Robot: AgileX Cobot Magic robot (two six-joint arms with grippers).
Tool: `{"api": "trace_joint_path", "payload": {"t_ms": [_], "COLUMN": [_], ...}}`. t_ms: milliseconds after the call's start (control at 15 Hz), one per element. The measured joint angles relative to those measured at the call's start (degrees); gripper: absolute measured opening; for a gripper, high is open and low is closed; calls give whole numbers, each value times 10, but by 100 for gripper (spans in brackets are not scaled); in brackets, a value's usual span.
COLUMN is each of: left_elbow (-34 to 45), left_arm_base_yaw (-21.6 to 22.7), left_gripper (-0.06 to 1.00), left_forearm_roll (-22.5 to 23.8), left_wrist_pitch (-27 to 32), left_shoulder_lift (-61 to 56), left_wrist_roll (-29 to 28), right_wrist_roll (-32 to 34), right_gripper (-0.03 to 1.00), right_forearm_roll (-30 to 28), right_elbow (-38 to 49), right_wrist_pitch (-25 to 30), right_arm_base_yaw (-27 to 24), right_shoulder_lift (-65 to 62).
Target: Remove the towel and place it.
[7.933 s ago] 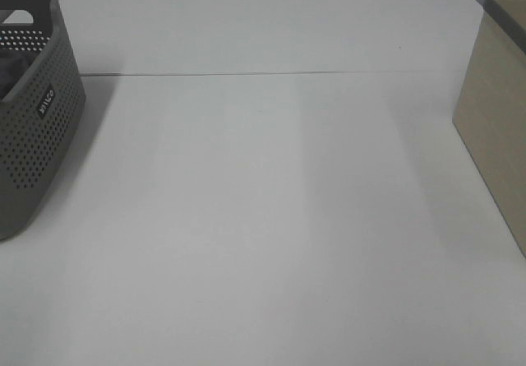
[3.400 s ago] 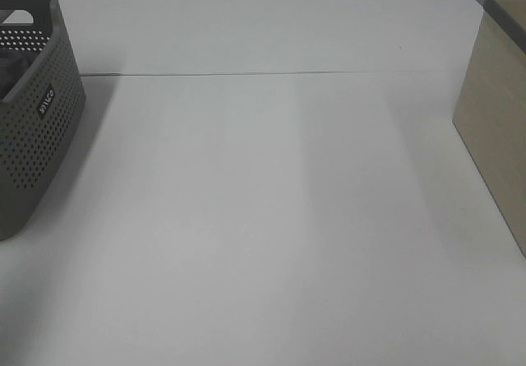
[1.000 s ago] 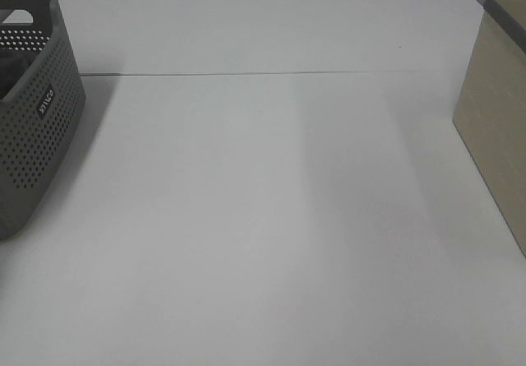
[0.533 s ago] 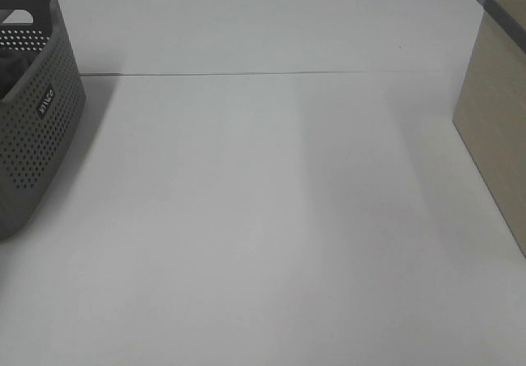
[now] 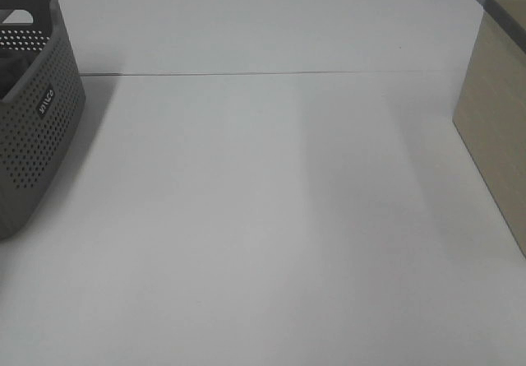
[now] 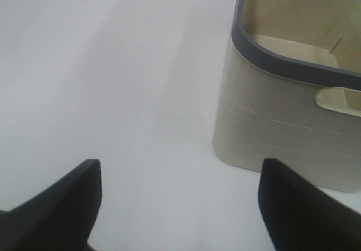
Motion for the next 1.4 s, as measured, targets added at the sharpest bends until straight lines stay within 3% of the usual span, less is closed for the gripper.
{"api": "trace_joint_path", "payload": {"t_ms": [533, 800, 1067, 1400], "left_elbow": [-33, -33, -33, -33], "left_arm_base_yaw": [-50, -77, -90, -91], "left_gripper": [0, 0, 0, 0], "left_forearm_roll": [0, -11, -64, -211], "left_wrist_pitch": [32, 35, 36, 36], "left_shoulder_lift": [-118, -241, -319, -392], "left_wrist_roll": [-21, -40, -45, -47], "right_wrist_roll": [0, 0, 0, 0], "right_gripper": [75, 75, 75, 75], "right_forearm_roll": [0, 0, 0, 0], "right_elbow": [0, 0, 0, 0], "right_wrist_pitch": [0, 0, 0, 0], "right_arm_base_yaw": [0, 0, 0, 0], "right_shoulder_lift": [0, 0, 0, 0]}}
